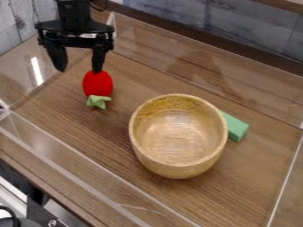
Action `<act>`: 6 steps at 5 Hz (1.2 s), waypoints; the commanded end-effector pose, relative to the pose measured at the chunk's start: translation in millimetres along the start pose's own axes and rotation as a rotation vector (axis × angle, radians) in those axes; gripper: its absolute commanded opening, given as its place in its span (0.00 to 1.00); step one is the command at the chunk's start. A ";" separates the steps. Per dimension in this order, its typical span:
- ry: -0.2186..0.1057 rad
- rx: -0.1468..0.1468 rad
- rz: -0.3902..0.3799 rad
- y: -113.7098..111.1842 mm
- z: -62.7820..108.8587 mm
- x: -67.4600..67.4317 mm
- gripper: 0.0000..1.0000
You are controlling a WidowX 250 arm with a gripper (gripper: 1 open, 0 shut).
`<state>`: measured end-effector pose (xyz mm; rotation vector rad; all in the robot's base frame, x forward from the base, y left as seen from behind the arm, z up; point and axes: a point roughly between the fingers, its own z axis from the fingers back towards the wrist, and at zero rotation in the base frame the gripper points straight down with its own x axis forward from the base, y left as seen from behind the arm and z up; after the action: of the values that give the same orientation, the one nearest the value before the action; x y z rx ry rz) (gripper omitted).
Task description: Move the red fruit to the right
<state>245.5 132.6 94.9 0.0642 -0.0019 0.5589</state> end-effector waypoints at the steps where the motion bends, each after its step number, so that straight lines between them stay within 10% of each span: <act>1: -0.058 0.014 0.062 3.8 3.4 19.1 1.00; 3: -0.075 0.025 0.039 -17.2 -31.8 24.2 1.00; 6: -0.087 0.042 0.127 -37.9 -20.1 27.3 1.00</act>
<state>281.9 112.0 54.3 0.1243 -0.0172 0.6725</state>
